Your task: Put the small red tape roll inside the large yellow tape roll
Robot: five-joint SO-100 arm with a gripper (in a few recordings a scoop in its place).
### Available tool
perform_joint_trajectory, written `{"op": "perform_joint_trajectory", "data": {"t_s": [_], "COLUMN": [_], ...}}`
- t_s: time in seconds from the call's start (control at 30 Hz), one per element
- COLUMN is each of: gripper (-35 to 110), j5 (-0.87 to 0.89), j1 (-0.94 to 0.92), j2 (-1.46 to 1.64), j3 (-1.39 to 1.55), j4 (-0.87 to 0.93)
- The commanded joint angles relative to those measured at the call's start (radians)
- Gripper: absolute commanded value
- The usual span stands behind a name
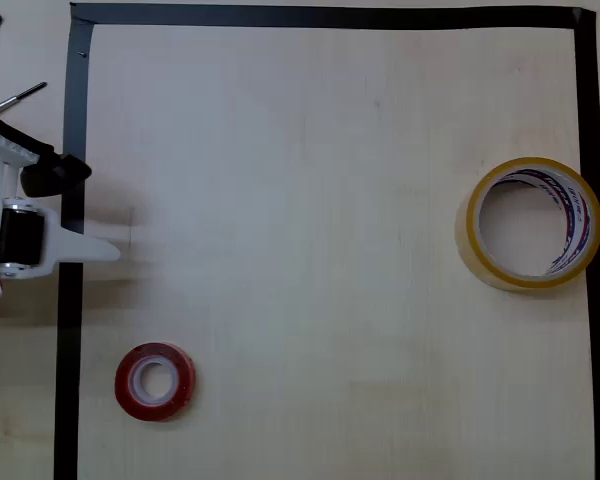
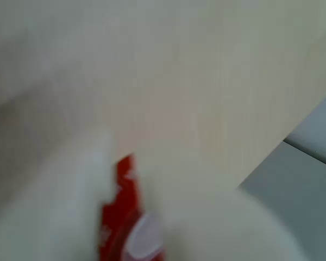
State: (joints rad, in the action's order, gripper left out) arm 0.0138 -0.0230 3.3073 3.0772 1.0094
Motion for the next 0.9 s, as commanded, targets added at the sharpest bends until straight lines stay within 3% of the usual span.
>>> {"op": "perform_joint_trajectory", "data": {"t_s": [0.0, 0.33, 0.67, 0.87], "gripper": [0, 0, 0, 0], "j5": [-0.005, -0.003, 0.044, 0.057], "j1": [-0.034, -0.038, -0.155, -0.259], "j2": [0.026, 0.026, 0.026, -0.103], "j3": [-0.018, -0.083, -0.241, -0.256], "j4": [0.028, 0.086, 0.126, 0.018]}}
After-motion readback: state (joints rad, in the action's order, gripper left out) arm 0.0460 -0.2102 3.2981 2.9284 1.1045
